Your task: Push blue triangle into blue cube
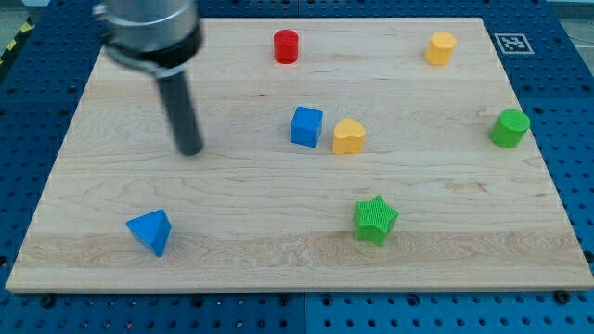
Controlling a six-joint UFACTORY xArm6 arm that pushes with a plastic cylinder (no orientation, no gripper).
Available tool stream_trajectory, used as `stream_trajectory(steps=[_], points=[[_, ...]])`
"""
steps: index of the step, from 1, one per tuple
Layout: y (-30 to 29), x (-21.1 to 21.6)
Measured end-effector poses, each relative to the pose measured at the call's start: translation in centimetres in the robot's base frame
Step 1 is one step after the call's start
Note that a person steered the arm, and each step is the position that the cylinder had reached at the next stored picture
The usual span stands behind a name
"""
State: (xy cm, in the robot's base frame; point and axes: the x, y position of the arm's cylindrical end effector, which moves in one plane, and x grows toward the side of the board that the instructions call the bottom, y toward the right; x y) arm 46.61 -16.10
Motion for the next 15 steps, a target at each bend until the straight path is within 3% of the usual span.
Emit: stream_trajectory(steps=[1, 2, 3, 5, 7, 8, 9, 10, 11, 12, 13, 15], points=[[-3.6, 6.7], [-3.3, 14.7], [-2.5, 15.1], [-0.6, 11.3], [10.2, 10.4], [12.8, 9.4], [11.5, 13.5], [6.1, 14.5], [2.4, 11.3], [4.2, 7.8], [10.3, 5.0], [12.7, 4.2]])
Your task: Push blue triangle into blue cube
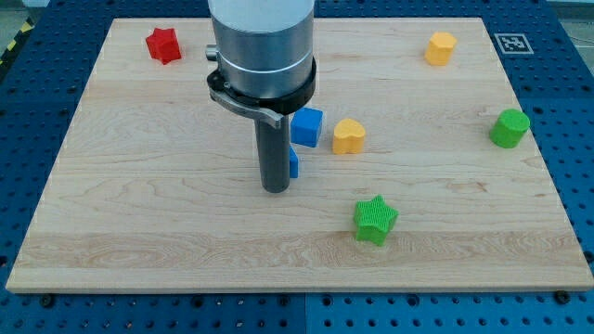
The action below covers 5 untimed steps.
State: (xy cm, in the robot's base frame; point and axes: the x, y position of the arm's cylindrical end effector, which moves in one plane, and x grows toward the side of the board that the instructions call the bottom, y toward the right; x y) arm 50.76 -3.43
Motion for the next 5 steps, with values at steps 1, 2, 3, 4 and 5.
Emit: stream_trajectory(steps=[1, 2, 3, 4, 5], points=[[-0.8, -0.4], [0.7, -1.8], [2.8, -2.6], [4.6, -2.9], [4.6, 1.2]])
